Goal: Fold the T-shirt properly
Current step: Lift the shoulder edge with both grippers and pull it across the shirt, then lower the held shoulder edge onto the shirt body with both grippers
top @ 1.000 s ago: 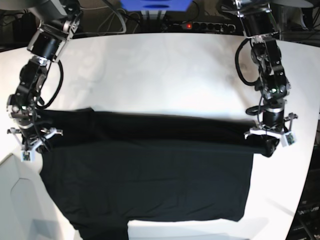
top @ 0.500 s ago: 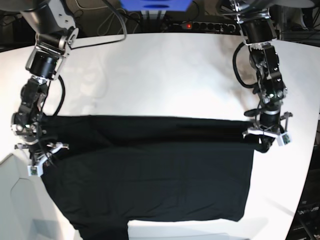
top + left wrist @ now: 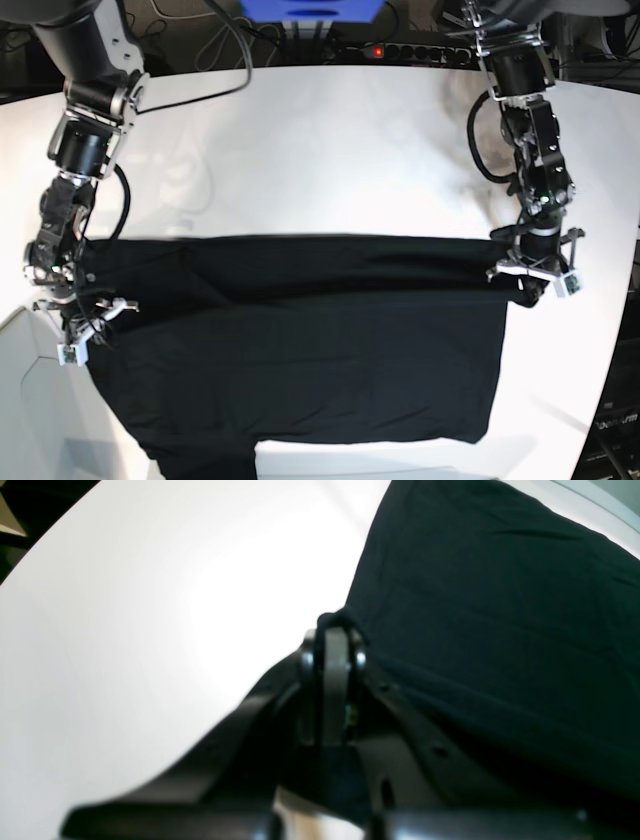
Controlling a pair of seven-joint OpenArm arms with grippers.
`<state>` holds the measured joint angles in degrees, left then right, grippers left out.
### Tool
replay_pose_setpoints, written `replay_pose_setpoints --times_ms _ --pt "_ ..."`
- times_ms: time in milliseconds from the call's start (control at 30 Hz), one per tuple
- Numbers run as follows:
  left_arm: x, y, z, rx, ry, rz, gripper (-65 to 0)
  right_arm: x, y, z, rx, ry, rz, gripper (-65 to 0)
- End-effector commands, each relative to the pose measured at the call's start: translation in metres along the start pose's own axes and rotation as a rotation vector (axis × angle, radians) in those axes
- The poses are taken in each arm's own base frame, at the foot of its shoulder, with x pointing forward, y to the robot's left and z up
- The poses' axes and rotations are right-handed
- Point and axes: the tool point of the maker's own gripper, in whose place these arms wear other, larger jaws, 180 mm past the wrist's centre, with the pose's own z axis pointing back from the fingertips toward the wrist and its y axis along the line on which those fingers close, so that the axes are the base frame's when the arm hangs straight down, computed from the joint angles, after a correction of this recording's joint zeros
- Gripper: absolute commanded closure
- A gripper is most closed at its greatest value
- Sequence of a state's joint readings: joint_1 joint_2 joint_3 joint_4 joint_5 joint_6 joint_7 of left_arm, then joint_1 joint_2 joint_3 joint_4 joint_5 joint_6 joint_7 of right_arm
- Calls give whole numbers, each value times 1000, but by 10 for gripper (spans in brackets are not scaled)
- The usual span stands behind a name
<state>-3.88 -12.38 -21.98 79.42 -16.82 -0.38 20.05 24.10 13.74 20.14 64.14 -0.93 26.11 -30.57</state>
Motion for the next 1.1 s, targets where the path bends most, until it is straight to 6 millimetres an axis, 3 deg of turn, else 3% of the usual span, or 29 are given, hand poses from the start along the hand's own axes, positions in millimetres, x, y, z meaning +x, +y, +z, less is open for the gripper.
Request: replay_pose_setpoints --times_ms 0,233,367,667,733,933,1067 --pt "21 2 -2 4 -61 -7 0 25 -15 4 -24 -62 8 0" --pt "22 0 -7 4 -59 2 0 24 -15 1 -19 -55 1 0" --pt "27 -1 -8 2 -68 4 0 38 -15 1 -19 -94 1 0" --pt "26 -2 -8 0 -60 7 -16 36 -13 0 -16 -90 0 0" --pt "26 -2 -8 2 -60 8 -74 36 -13 0 -16 -90 0 -39" --pt "27 -2 -8 1 -65 7 -349 37 -14 2 -18 -92 3 -223" --pt "33 -2 -6 -1 -81 6 -423 38 -14 2 -20 -94 5 -295"
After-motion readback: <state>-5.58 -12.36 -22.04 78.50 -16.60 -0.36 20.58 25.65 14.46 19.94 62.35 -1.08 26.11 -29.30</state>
